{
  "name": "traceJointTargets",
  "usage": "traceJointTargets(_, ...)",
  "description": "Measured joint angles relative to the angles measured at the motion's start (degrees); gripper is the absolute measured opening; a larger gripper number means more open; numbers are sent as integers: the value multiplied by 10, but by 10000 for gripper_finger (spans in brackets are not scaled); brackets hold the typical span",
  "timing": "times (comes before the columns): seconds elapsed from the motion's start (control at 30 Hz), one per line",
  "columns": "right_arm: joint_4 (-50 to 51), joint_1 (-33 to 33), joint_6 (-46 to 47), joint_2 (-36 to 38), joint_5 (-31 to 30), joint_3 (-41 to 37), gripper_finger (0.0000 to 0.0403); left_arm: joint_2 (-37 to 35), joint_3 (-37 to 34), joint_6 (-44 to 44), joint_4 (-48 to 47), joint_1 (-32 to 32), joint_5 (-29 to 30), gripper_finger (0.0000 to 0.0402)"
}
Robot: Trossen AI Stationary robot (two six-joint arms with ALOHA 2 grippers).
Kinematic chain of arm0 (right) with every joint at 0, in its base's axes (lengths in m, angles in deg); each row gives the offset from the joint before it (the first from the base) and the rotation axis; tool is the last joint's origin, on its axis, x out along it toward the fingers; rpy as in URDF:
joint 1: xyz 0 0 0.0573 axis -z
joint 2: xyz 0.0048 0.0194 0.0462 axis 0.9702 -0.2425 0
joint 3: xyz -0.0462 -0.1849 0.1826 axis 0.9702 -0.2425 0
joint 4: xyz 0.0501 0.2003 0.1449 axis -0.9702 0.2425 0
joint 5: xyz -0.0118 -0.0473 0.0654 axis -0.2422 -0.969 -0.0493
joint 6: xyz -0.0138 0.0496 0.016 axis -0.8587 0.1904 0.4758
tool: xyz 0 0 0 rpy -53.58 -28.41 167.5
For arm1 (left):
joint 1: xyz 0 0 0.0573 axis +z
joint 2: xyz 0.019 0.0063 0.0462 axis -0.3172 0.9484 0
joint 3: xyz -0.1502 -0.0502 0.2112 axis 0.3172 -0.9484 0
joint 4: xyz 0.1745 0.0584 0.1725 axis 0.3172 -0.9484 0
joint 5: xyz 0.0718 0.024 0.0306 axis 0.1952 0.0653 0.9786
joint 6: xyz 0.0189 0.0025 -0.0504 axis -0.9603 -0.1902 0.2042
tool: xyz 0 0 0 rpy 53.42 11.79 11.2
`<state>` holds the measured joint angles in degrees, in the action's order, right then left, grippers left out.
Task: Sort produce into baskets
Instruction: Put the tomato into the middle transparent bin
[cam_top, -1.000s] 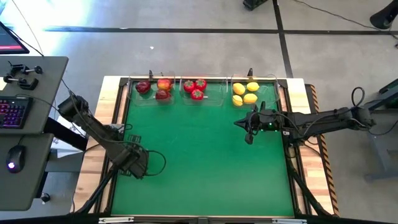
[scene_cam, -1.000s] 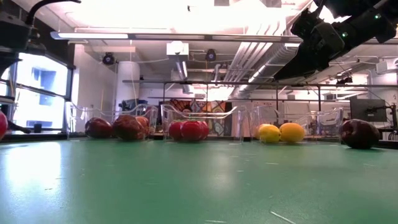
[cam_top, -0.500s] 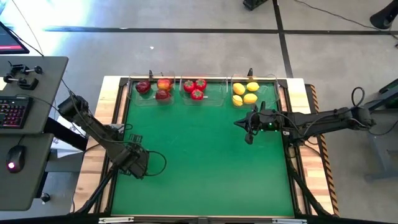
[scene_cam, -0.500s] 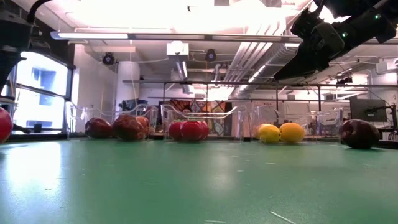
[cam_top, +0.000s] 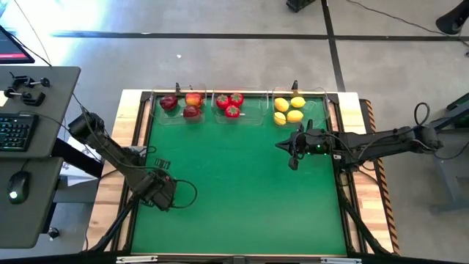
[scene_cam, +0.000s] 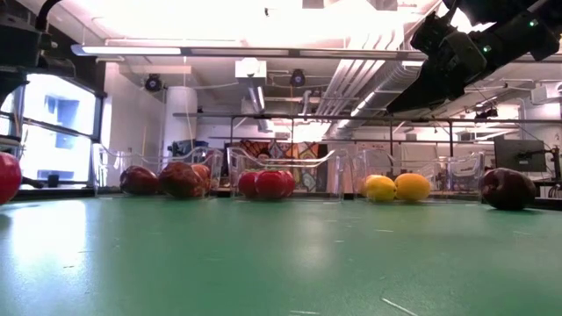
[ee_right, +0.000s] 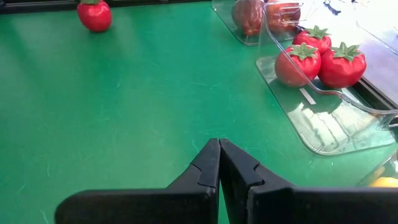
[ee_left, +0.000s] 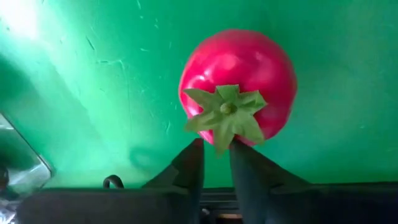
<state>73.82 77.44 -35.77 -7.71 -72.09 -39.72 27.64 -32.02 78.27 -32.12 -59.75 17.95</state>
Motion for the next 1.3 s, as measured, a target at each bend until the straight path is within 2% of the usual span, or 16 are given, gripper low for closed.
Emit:
traceJointTargets(0.23, 0, 0, 0, 0, 0, 0, 0, 0, 0, 0, -1, 0, 1, 4)
traceJointTargets(0.53, 0, 0, 2, 0, 0, 0, 0, 0, 26, 1, -6, 31, 3, 0)
traceJointTargets(0.7, 0, 0, 2, 0, 0, 0, 0, 0, 71, 2, -41, 65, 43, 0)
traceJointTargets(1.0, 0, 0, 0, 0, 0, 0, 0, 0, 96, -18, -8, 187, 108, 0)
traceJointTargets(1.3, 0, 0, -1, 0, 0, 0, 0, 0, 96, -207, 136, 350, 140, 0)
